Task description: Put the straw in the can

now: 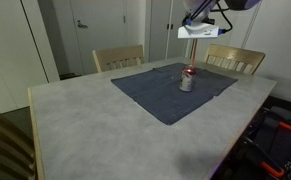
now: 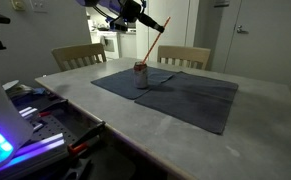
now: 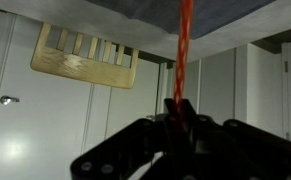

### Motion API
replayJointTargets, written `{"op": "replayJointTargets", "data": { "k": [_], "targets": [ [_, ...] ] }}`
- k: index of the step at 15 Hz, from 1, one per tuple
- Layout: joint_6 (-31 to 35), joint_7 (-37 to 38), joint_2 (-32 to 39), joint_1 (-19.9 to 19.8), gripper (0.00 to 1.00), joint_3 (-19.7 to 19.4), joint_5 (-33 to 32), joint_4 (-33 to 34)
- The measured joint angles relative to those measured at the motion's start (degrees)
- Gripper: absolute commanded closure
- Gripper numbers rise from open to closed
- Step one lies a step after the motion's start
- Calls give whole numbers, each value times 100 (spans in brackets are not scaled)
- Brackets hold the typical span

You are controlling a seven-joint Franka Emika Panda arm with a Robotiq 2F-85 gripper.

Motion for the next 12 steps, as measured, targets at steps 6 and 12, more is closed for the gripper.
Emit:
{"op": "replayJointTargets", "data": {
  "k": [6,12],
  "targets": [
    [0,157,209,6,98,24,0,1],
    [0,223,569,27,98,151,0,52]
  ]
}}
